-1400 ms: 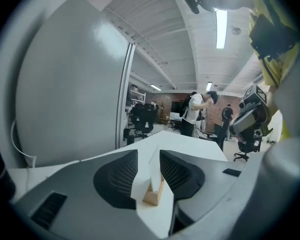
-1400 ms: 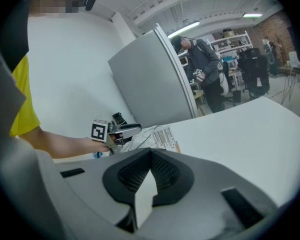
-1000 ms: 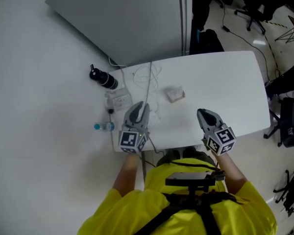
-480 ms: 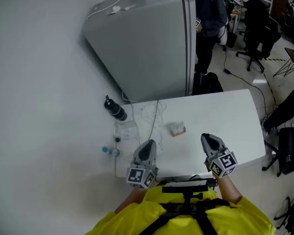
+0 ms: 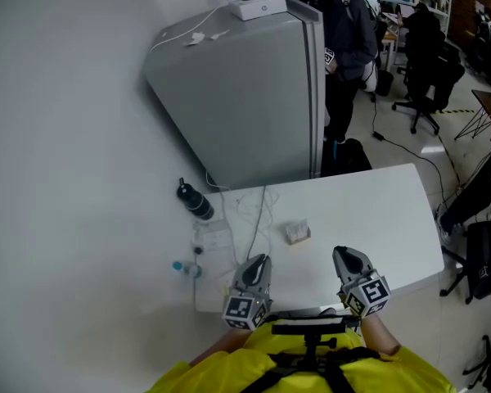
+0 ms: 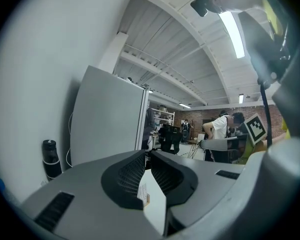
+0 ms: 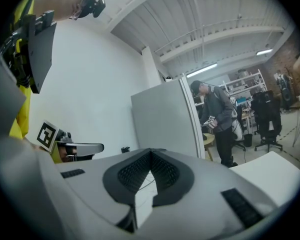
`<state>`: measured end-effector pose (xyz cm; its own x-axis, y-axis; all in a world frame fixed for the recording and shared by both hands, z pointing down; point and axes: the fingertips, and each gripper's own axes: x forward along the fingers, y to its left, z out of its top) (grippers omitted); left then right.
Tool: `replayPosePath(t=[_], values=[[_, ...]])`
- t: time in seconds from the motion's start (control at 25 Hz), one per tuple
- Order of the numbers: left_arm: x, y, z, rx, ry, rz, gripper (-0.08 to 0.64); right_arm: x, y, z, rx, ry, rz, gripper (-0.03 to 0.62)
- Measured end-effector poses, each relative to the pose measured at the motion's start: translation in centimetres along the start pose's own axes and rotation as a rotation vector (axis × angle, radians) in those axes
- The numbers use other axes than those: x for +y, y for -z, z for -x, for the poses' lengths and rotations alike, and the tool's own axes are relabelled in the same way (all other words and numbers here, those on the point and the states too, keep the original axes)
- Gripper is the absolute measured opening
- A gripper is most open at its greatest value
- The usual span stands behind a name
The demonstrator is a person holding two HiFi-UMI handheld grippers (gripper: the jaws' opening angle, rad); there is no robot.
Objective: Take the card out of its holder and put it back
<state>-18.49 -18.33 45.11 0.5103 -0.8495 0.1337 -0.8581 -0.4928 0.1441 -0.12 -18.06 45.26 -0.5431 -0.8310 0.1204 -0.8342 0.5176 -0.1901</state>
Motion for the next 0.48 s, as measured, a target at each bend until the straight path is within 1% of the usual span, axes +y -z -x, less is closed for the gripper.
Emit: replayPosePath(t=[0.04,0.12,0.24,0.28,0.36,0.4,0.44,0.48], values=[[-0.2,0.2,0.0,0.006,0.005,-0.002,0.021,0.0,0.2,0.3,0.004,0.003,0.001,0.003],[-0.7,0.7,-0.2,0.020,0.021,0.000,0.049,0.0,0.4,0.7,0.009,0.013,-0.006,0.003],[-1.1,1.4,-0.5,0.033,0.043,0.002,0.057,0.1,0.4,0.6,0.017,0.013,-0.005,0.003],[-1.3,1.6,-0.6,0.036,0.052,0.004,0.098,0.1,0.5,0.5,0.021,0.011,0.000,0.003],[-1.4,1.8,-0.6,0.041,0.062,0.009,0.241,0.3,0.6,0.4,0.028,0.008,0.002,0.003],[-1.4,1.8,-0.6,0.041,0.063,0.011,0.275,0.4,0.6,0.4,0.030,0.007,0.002,0.003],[-1.4,1.8,-0.6,0.038,0.062,0.012,0.284,0.5,0.6,0.3,0.031,0.006,0.002,0.003],[-1.4,1.8,-0.6,0.035,0.060,0.013,0.318,0.6,0.6,0.2,0.032,0.005,0.002,0.003]])
